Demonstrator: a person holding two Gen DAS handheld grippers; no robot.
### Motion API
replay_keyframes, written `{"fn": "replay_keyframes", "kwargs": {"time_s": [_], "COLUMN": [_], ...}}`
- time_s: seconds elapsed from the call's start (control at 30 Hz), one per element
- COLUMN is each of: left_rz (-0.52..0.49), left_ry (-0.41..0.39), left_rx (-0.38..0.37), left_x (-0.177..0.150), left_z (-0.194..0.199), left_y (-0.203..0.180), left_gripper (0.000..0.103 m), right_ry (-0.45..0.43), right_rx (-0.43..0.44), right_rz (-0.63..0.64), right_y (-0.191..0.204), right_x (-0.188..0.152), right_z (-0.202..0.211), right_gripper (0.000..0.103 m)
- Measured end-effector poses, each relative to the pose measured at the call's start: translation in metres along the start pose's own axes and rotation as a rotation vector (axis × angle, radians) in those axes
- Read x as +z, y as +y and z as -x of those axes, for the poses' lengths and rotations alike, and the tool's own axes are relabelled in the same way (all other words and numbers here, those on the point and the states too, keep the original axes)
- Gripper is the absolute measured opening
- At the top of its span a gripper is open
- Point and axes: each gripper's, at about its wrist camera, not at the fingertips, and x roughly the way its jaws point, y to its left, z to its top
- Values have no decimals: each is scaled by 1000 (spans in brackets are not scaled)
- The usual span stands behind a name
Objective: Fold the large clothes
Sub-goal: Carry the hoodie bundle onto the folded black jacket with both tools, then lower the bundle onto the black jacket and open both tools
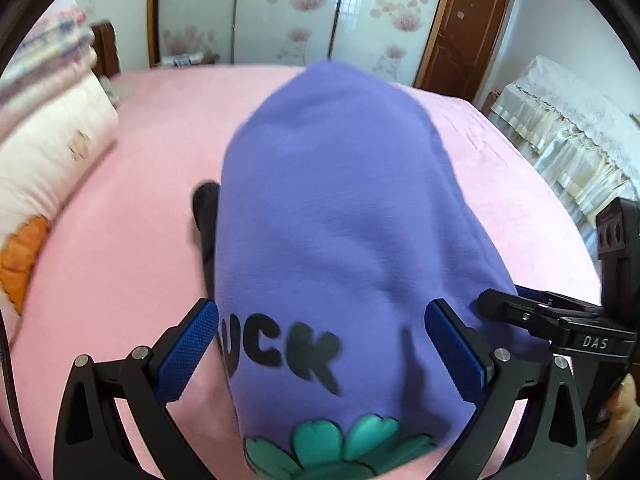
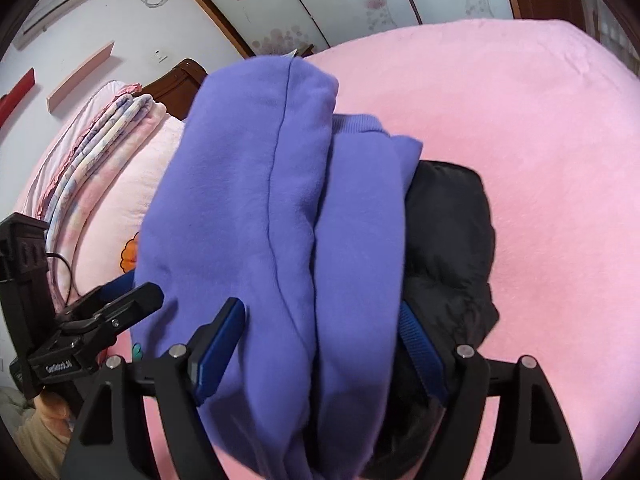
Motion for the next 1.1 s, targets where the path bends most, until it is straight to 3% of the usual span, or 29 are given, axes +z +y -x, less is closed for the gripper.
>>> {"fn": "replay_keyframes", "kwargs": {"time_s": [0.1,0.27,0.47,0.53,0.63,0.83,1.1], "left_rz": [-46,-42,1,-2,-2,24,-82], "left_ry": [-38,-125,-108,-104,-119,-84,-100], "left_rx": [35,94,96,103,119,122,190], "left_x": [-8,-22,-29,-28,-26,-22,-34], "left_z": [19,40,29,24,21,6,-4], "left_y": [-20,-50,-63,-65,-64,-55,-74], "left_gripper": [102,102,102,102,102,102,102], "right_ry": [-30,-27,12,55,66,46,25], "right_rx": [3,-23,97,139,155,130,101], "right_rz": [9,56,4,-33,-36,-39,-68], "right_y": [4,2,-17,-25,-31,-33,-33], "right_x": [-6,-18,-20,-22,-28,-50,-72], "right_z": [13,18,9,-2,-6,8,13], "right_gripper": [79,79,78,52,44,38,37]}}
